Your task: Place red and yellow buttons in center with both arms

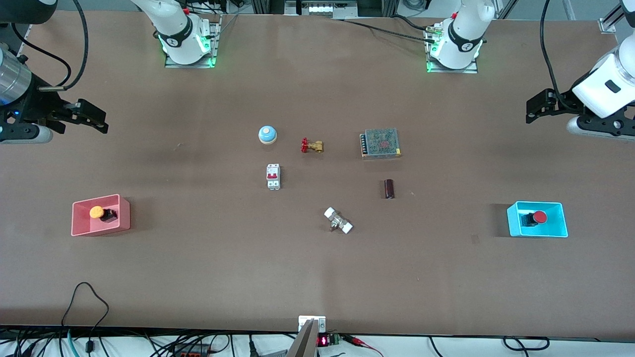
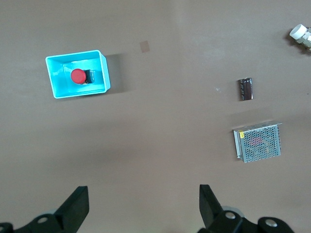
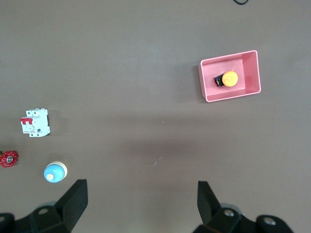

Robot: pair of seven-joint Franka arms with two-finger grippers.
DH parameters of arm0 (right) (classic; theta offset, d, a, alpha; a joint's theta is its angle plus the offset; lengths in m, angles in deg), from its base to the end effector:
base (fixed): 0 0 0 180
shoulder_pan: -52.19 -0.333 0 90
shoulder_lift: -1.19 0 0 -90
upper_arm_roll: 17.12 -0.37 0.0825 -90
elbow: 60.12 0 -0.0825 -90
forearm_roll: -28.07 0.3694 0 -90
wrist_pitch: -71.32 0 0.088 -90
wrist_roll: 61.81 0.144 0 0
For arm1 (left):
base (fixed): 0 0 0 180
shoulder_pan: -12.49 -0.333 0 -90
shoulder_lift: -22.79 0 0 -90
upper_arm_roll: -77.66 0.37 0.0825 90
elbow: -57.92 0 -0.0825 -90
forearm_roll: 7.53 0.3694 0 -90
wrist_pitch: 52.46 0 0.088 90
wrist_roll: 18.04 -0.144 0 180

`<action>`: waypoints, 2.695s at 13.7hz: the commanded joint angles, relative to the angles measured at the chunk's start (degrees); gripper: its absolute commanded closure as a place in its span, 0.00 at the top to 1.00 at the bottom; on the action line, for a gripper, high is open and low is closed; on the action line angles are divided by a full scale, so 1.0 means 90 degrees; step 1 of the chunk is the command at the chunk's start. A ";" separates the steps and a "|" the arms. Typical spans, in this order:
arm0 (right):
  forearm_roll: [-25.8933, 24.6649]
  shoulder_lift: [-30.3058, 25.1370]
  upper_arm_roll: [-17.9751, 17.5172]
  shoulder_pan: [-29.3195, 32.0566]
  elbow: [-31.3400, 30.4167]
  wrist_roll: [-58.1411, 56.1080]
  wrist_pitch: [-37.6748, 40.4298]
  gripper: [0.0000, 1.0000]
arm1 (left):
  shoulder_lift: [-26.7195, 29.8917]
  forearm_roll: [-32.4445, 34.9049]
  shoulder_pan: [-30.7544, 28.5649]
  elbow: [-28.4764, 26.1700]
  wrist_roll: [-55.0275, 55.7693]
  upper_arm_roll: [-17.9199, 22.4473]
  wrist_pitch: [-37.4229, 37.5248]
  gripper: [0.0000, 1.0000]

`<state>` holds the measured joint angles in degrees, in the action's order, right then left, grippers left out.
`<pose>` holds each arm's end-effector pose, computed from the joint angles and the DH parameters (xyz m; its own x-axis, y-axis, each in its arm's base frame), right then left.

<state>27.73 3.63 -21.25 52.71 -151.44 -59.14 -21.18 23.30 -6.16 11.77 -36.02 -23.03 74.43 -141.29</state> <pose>0.5560 0.0334 0.6114 0.9996 0.0167 -0.0217 0.0167 -0.9999 0.0039 0.5287 -0.0198 0.6134 0.9881 -0.1298 -0.0820 -0.1317 -0.9911 -0.0173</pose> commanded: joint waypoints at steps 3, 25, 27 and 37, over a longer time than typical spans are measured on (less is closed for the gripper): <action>-0.0021 0.0022 0.0049 -0.0078 0.0078 0.0104 0.0054 1.00 | 0.0070 -0.0055 0.0021 0.0058 0.0017 0.0007 0.0124 1.00; -0.0128 0.2315 0.0078 0.1435 -0.0351 -0.1770 -0.3049 1.00 | -0.3590 0.0170 -0.1317 0.0868 -0.0452 0.0125 -0.2871 1.00; -0.0128 0.2530 0.0078 0.1475 -0.0391 -0.2073 -0.3441 1.00 | -0.3903 0.0170 -0.1346 0.0868 -0.0540 0.0134 -0.3234 1.00; -0.0138 0.3390 0.0078 0.1602 -0.0420 -0.2689 -0.4662 1.00 | -0.4607 0.0160 -0.1678 0.0536 -0.1048 0.0134 -0.4417 1.00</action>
<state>26.82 33.31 -20.07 66.14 -154.73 -82.31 -61.26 -17.98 -5.34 -3.25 -30.78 -31.58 75.83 -180.19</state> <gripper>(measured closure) 0.000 0.000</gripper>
